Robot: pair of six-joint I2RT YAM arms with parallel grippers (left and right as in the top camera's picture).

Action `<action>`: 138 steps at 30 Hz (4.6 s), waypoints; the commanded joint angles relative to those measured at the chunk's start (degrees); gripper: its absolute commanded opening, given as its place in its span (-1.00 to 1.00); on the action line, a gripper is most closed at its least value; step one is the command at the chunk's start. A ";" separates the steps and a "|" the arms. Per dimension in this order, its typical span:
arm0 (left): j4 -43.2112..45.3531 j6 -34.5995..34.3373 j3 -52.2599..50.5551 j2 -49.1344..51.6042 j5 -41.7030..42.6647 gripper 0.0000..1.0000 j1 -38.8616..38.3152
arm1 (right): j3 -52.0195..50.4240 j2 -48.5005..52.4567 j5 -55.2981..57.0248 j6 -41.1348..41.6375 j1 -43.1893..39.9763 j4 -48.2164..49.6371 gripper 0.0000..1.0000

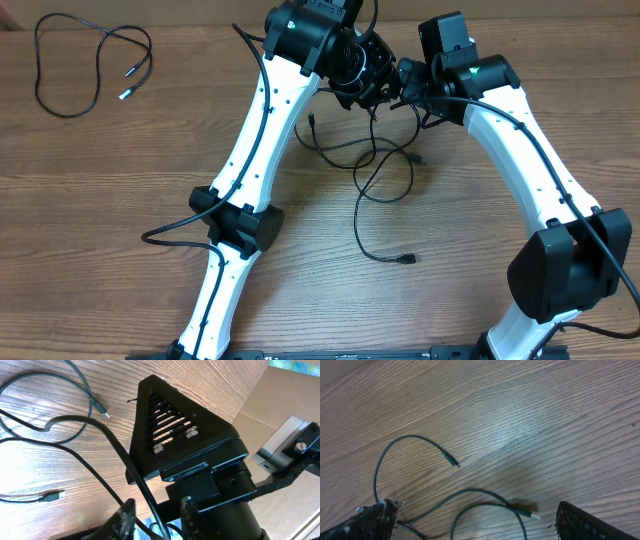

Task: Untangle cables

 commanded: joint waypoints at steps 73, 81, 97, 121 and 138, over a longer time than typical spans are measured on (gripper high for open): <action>-9.11 60.15 11.80 -17.49 -3.43 -0.91 10.25 | -0.04 -0.31 -3.15 0.00 -14.67 -6.23 1.00; -5.68 43.52 11.54 -16.87 -14.27 -0.92 10.51 | -0.02 -0.31 -49.09 -26.62 -13.53 -5.46 1.00; -3.41 23.54 7.21 -16.85 -17.05 -0.92 13.73 | 0.26 -10.05 -56.68 -33.88 -1.70 5.22 0.90; -2.27 6.03 0.02 -16.85 2.25 -0.91 14.53 | 0.24 -14.62 -35.43 -25.09 9.35 17.40 0.27; -1.25 3.96 0.02 -16.85 8.66 -0.91 17.33 | 0.24 -14.62 -34.27 -24.79 9.35 17.42 -0.48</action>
